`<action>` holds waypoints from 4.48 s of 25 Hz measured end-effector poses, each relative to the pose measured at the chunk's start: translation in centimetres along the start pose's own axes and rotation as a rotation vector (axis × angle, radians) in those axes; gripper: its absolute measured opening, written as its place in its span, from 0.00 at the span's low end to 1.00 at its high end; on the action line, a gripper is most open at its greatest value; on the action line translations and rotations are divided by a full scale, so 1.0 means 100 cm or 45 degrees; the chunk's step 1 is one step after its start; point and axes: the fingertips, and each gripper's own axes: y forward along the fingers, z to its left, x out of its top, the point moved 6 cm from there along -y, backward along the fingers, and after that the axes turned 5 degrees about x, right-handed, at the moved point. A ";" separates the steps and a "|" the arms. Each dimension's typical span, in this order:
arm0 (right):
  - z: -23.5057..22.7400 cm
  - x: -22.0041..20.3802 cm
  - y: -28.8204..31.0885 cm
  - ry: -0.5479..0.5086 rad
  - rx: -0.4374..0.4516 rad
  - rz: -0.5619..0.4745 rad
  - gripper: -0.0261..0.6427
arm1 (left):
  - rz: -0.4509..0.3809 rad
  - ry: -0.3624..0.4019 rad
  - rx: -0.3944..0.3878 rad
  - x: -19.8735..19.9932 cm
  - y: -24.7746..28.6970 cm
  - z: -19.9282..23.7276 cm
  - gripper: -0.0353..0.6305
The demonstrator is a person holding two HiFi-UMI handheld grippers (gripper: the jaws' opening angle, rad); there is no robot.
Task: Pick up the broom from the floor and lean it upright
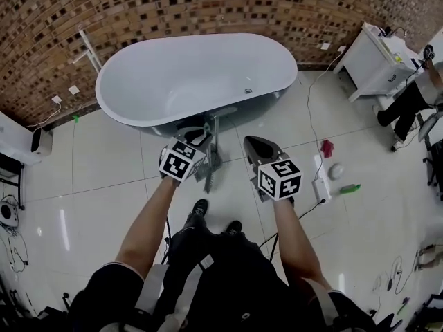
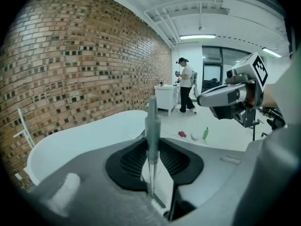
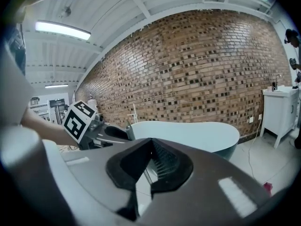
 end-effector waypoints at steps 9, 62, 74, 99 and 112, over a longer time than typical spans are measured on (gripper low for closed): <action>-0.054 -0.009 -0.079 0.055 -0.137 -0.068 0.04 | -0.043 -0.007 -0.097 0.045 0.048 -0.073 0.19; -0.379 0.006 0.106 -0.042 0.466 0.400 0.04 | 0.128 -0.689 0.351 0.051 0.383 0.030 0.19; -0.390 -0.004 0.123 -0.014 0.478 0.418 0.04 | 0.212 -0.691 0.434 0.042 0.410 0.064 0.20; -0.404 -0.005 0.128 0.004 0.454 0.423 0.04 | 0.176 -0.715 0.555 0.031 0.431 0.092 0.21; -0.397 -0.004 0.126 0.003 0.465 0.415 0.04 | 0.174 -0.710 0.588 0.034 0.417 0.091 0.25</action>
